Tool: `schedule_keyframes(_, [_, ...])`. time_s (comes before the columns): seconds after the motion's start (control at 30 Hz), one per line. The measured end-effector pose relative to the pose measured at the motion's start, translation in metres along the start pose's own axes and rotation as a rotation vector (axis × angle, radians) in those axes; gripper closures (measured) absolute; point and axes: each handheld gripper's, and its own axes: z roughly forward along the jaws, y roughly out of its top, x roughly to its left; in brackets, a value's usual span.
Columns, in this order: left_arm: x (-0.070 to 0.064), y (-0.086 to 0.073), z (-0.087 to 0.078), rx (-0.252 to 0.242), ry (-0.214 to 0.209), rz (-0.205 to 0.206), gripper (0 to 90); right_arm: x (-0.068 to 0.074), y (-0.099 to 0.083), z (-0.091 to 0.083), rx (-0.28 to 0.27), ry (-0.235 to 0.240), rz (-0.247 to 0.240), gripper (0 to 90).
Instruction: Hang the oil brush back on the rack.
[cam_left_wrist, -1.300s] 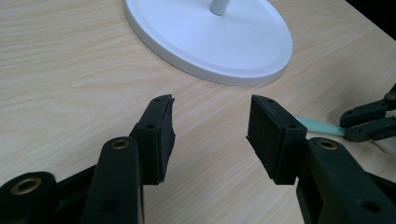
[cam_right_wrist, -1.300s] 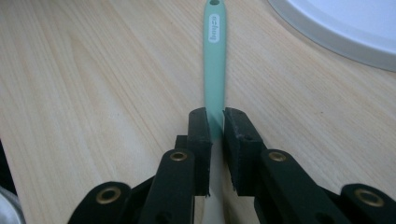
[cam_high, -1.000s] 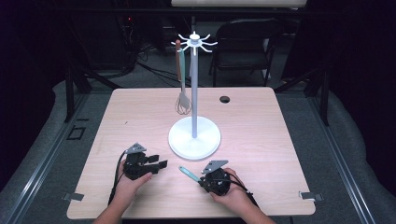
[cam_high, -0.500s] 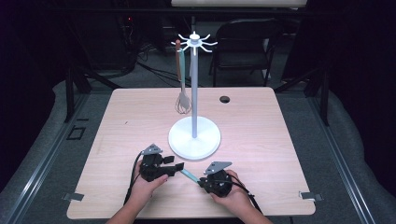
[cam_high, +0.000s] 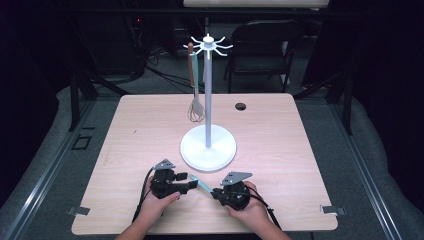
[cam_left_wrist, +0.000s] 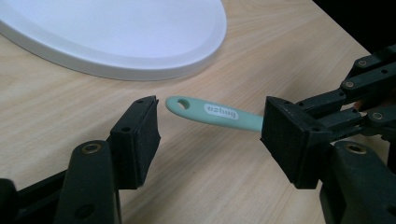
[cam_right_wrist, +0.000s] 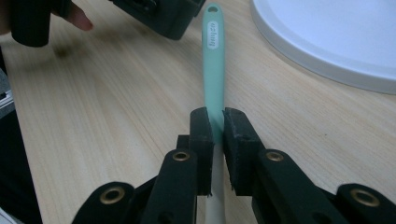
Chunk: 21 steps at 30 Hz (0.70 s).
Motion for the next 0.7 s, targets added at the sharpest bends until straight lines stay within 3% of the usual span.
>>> schedule_keyframes(0.17, [-0.004,-0.002,0.007,0.020,-0.024,0.001,38.1,0.000,0.002,-0.002,-0.033,0.012,0.003,82.5])
schedule_keyframes(0.47, [-0.008,-0.001,0.011,-0.014,-0.081,-0.033,38.8,0.004,0.003,0.000,-0.065,0.033,0.000,82.4])
schedule_keyframes(0.7, [-0.009,-0.001,0.015,-0.013,-0.067,-0.049,39.5,0.008,0.003,0.005,-0.067,0.042,-0.015,82.2])
